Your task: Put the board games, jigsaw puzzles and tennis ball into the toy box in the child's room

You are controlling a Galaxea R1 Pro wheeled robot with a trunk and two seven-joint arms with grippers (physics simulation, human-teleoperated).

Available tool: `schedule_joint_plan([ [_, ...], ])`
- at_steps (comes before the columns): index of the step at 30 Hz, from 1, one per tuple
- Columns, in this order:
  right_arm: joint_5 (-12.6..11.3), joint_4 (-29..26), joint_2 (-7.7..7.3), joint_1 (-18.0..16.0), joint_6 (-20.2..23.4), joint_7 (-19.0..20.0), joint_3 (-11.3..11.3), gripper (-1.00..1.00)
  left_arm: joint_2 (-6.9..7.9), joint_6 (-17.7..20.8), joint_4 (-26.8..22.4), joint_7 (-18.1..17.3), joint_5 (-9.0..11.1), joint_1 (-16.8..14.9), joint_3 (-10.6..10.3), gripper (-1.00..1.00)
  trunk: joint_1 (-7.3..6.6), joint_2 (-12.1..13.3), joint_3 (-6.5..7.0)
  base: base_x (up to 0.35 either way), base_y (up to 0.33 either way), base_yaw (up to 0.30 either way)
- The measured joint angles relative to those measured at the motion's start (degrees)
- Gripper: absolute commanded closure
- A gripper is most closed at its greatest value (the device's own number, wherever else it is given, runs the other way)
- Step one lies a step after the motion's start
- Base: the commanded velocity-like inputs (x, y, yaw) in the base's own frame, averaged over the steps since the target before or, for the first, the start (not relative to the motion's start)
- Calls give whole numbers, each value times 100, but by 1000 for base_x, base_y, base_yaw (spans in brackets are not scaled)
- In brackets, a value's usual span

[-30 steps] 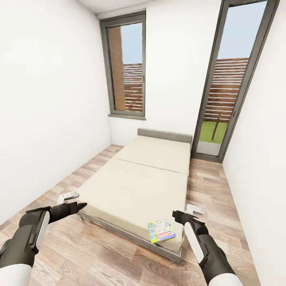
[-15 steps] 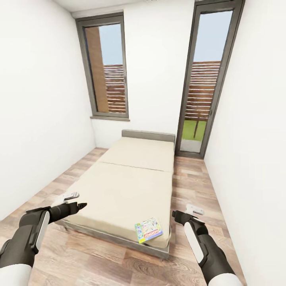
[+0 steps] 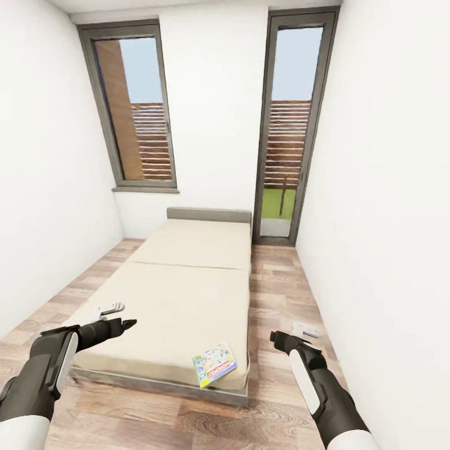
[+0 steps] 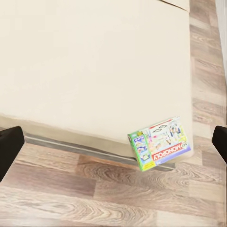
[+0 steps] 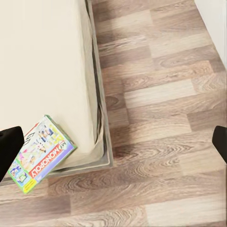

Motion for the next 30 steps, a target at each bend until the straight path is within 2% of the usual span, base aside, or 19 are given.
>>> schedule_joint_plan([
  [9,23,-7,6,-1,-28,-6,34,-100,0,-3,5,0,1,1,1,-100,-1,0,6,194,0,-78],
  [30,66,-13,14,-1,-83,-8,53,-100,-8,-6,16,0,1,1,1,-100,-1,0,8,140,7,-7],
])
